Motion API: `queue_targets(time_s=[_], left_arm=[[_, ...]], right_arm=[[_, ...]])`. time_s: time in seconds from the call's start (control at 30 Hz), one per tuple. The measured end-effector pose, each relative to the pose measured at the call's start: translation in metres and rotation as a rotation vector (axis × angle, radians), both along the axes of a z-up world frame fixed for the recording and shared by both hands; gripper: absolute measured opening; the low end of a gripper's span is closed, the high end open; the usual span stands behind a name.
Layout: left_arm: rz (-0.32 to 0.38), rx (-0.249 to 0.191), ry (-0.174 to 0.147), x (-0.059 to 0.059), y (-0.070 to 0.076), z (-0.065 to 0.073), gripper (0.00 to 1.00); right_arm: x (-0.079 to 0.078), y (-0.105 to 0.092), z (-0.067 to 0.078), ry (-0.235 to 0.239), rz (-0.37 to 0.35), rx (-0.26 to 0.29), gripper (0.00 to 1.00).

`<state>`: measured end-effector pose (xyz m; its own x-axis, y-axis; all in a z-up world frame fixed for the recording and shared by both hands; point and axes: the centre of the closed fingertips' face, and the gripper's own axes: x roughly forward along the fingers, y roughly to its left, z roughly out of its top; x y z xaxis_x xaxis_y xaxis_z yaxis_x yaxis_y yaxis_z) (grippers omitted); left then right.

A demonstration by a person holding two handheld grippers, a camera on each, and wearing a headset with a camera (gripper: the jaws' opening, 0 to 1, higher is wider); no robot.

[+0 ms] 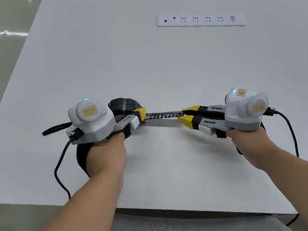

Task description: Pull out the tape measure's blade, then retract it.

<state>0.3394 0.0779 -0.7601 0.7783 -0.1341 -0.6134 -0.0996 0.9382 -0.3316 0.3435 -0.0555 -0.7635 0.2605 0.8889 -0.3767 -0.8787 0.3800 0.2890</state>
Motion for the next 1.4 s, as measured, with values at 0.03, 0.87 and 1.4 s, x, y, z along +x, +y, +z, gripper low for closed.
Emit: queue_targets(time_s=[0.03, 0.87, 1.4], left_arm=[[-0.002, 0.0, 0.001, 0.0, 0.0, 0.0, 0.58], [0.004, -0.03, -0.002, 0.002, 0.001, 0.0, 0.58], [0.006, -0.039, -0.004, 0.002, 0.002, 0.0, 0.58]], right_arm=[[0.0, 0.002, -0.001, 0.0, 0.003, 0.0, 0.08], [0.001, 0.037, -0.01, 0.043, 0.01, 0.025, 0.08], [-0.004, 0.067, -0.012, 0.051, 0.041, 0.022, 0.08]])
